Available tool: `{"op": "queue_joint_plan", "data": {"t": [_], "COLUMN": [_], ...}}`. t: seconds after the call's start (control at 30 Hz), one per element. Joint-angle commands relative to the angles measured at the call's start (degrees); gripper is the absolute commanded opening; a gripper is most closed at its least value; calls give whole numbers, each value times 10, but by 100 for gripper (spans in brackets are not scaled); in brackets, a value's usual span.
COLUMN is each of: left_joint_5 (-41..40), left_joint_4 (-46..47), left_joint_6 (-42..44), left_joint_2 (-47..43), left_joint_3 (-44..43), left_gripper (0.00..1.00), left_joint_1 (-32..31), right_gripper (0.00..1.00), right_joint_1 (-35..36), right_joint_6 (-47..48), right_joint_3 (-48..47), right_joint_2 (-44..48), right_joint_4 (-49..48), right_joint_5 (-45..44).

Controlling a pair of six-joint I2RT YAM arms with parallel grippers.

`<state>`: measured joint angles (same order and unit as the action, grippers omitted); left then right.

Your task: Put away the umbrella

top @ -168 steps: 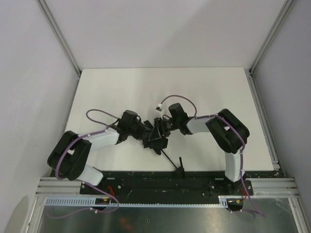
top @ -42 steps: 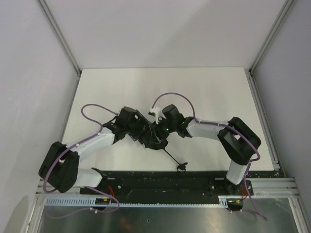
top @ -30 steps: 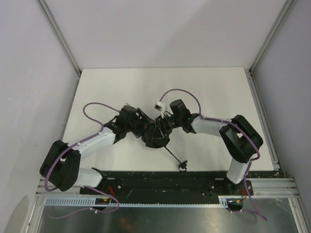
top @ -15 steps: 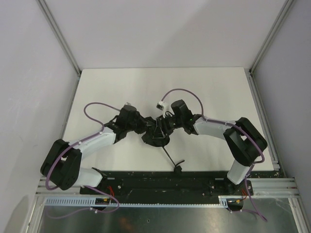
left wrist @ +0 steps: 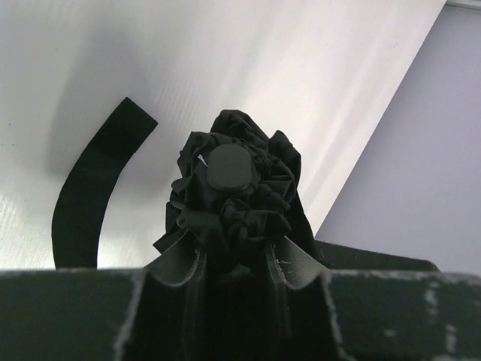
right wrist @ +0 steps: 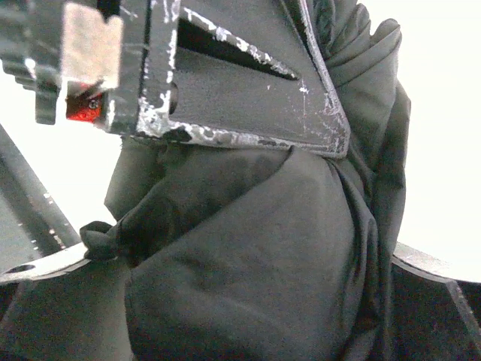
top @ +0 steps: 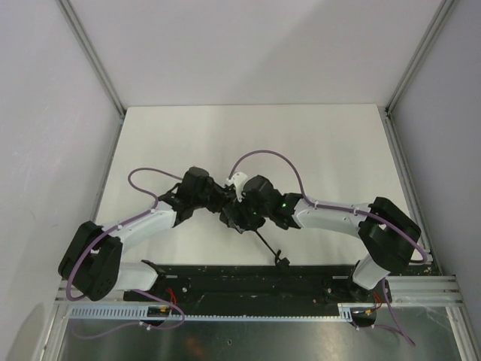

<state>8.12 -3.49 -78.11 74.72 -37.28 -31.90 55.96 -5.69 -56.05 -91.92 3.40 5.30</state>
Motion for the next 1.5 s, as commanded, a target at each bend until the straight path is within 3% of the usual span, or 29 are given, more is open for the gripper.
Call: {"op": "queue_joint_plan", "data": {"t": [0.0,0.1,0.23,0.37,0.47,0.67,0.73,0.83,0.97,1.1,1.23,1.33,1.4,1.47], "left_joint_5": [25,29,28,28,25,23,21,22,28,24,14,7,8,9], "left_joint_4": [3,-4,-11,-15,-15,-15,-15,-14,-14,-12,-2,13,25,39], "left_joint_6": [-54,-59,-60,-49,-36,-4,3,11,26,31,34,34,35,35], "left_joint_2": [-14,-23,-30,-33,-30,-22,-18,-8,8,11,-7,-22,-28,-33], "left_joint_3": [-14,-14,-13,-14,-15,-16,-16,-26,-51,-58,-48,-36,-30,-25], "left_gripper": [0,0,0,0,4,55,66,72,74,70,47,24,10,2], "left_joint_1": [-1,0,-1,1,2,3,3,3,3,3,3,4,4,5], "right_gripper": [91,76,27,5,1,0,0,0,0,0,0,0,9,28], "right_joint_1": [37,39,36,36,25,-37,-66,-103,-132,-145,-148,-147,-144,-141], "right_joint_6": [46,45,53,70,72,25,-9,-73,-177,-275,-298,-279,-239,-203], "right_joint_3": [-23,-23,-17,-7,-1,1,1,1,0,1,0,0,-1,-1], "right_joint_2": [-2,-9,-4,9,24,53,54,44,14,-17,-26,-21,-9,6], "right_joint_4": [-64,-77,-112,-132,-138,-150,-168,-215,-294,-387,-407,-377,-327,-265], "right_joint_5": [-88,-124,-87,-52,-17,149,226,330,438,502,517,498,463,416]}}
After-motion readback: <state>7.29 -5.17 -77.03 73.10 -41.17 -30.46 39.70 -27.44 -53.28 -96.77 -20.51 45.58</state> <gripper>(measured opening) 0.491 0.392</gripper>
